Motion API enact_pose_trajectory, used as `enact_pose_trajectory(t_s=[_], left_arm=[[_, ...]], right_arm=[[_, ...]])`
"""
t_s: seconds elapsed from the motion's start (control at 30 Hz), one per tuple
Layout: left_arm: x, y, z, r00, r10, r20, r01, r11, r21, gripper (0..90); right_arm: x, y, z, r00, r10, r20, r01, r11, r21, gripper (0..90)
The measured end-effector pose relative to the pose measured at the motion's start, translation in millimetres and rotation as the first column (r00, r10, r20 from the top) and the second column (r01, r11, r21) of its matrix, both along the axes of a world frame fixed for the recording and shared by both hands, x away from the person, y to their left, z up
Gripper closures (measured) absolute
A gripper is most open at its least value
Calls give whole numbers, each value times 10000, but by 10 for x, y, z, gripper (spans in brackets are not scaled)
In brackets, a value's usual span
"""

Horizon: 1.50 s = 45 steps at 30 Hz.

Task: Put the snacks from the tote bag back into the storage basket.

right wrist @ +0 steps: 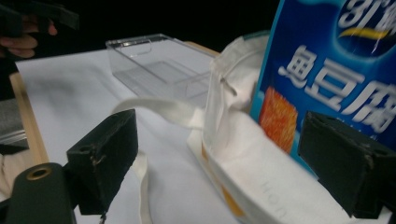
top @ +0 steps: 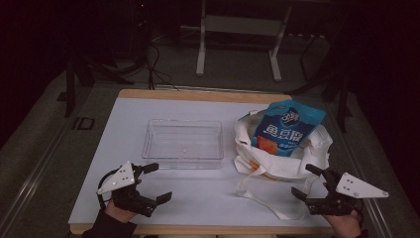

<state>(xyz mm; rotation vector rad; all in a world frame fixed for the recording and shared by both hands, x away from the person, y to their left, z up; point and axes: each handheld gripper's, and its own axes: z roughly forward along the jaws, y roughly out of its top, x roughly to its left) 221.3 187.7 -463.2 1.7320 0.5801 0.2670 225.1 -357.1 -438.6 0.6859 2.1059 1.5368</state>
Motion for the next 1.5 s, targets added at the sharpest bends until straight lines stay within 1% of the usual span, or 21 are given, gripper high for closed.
enact_pose_trajectory(t_s=[0.03,0.13,0.23,0.33,0.43,0.47,0.57,0.63,0.67,0.7,0.8,0.87,0.9,0.93,1.0,1.03,1.23,1.33,1.4,1.43,1.5], left_arm=[[26,-26,32,9998,-175,-15,175,9998,-69,4],[103,-121,123,9993,-381,-26,381,9992,-104,4],[174,-215,203,9983,-561,141,565,9979,-307,4],[245,-307,277,9965,-756,366,765,9968,-233,4],[337,-406,339,9945,-979,365,988,9948,-250,5],[373,-444,361,9931,-1119,354,1127,9934,-212,4],[474,-563,438,9889,-1392,521,1395,9902,-20,5],[548,-640,489,9848,-1624,610,1632,9866,-77,5],[587,-682,518,9843,-1646,632,1649,9863,1,5],[636,-731,551,9816,-1786,674,1790,9839,9,4],[751,-846,612,9759,-2055,741,2058,9786,30,5],[833,-938,650,9724,-2201,779,2196,9755,142,5],[875,-982,667,9685,-2362,782,2360,9717,119,5],[915,-1028,684,9679,-2376,817,2371,9714,153,5],[1002,-1116,711,9628,-2564,858,2561,9665,155,5],[1043,-1164,721,9623,-2574,875,2569,9663,166,5],[1295,-1475,767,9531,-2887,912,2856,9573,456,11],[1422,-1639,773,9472,-3072,920,3024,9511,628,54],[1509,-1751,767,9465,-3109,864,3052,9495,731,62],[1546,-1804,757,9512,-2971,838,2917,9539,710,76],[1627,-1900,721,9533,-2942,679,2896,9546,695,149]], right_arm=[[5,-14,42,9999,11,112,-12,10000,7,116],[42,-57,157,9995,-25,310,22,10000,78,116],[86,-96,252,9989,-38,457,28,9998,220,116],[142,-124,328,9985,-59,544,43,9996,290,116],[216,-153,391,9982,-58,598,37,9994,342,116],[239,-163,410,9986,-52,533,31,9992,398,116],[304,-189,461,9981,-72,615,47,9991,410,117],[343,-199,493,9975,-119,691,97,9994,329,135],[363,-203,510,9976,-87,690,68,9996,282,135],[381,-208,525,9974,-104,715,86,9996,263,139],[446,-243,566,9975,-119,701,91,9992,399,148],[479,-266,584,9975,-209,670,183,9991,387,149],[490,-275,588,9972,-271,691,244,9989,390,152],[503,-288,593,9970,-342,698,317,9988,363,158],[545,-324,605,9979,-328,566,308,9989,353,180],[561,-335,608,9981,-298,533,281,9990,336,190],[659,-406,600,9981,-544,302,536,9983,237,190],[712,-432,567,9975,-670,244,666,9976,176,221],[755,-445,544,9973,-729,130,727,9973,121,245],[775,-451,531,9970,-767,126,766,9970,99,248],[819,-465,506,9964,-847,35,846,9964,76,252]])
